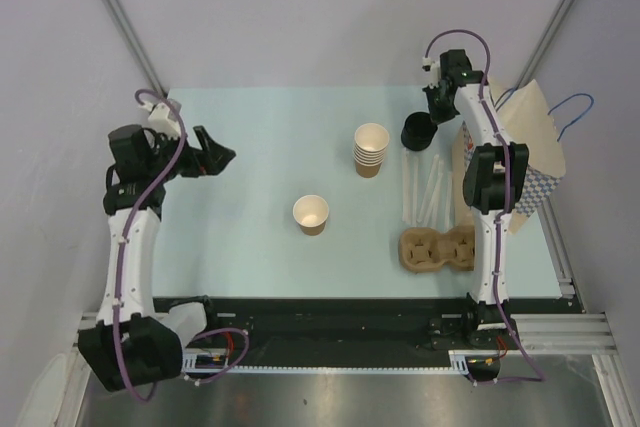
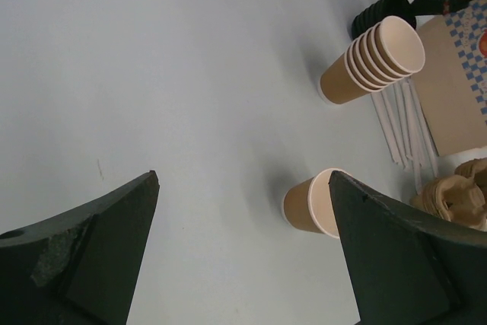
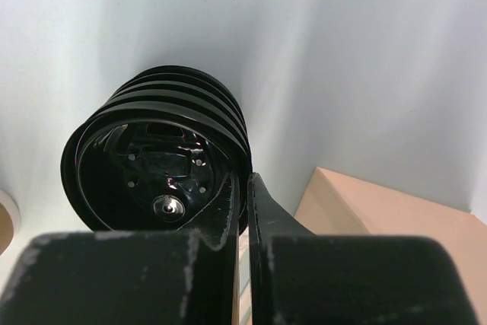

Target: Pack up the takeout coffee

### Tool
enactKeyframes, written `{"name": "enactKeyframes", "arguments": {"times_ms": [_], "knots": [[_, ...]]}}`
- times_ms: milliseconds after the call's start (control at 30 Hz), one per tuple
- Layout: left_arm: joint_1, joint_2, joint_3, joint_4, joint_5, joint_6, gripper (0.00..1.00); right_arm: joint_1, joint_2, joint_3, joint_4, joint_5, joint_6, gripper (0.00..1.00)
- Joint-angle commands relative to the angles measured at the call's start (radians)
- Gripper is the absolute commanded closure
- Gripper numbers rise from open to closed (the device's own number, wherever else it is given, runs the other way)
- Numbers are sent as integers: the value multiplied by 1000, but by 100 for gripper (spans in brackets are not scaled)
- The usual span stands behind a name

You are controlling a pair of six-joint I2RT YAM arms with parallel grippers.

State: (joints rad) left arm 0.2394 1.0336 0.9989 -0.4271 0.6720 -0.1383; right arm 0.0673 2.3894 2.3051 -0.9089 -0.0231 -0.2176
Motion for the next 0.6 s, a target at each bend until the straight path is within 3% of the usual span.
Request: {"name": "enactKeyframes", "arguments": {"times_ms": [0, 333, 567], "knots": [[-115, 80, 124, 96, -32, 14, 1, -1, -84, 17, 31, -28, 3, 100], [-468, 454, 473, 253, -132, 35, 1, -14, -88, 25, 10, -40, 14, 100], [-607, 794, 794, 343, -226, -18, 2, -24, -104, 30, 16, -63, 64, 100]]}}
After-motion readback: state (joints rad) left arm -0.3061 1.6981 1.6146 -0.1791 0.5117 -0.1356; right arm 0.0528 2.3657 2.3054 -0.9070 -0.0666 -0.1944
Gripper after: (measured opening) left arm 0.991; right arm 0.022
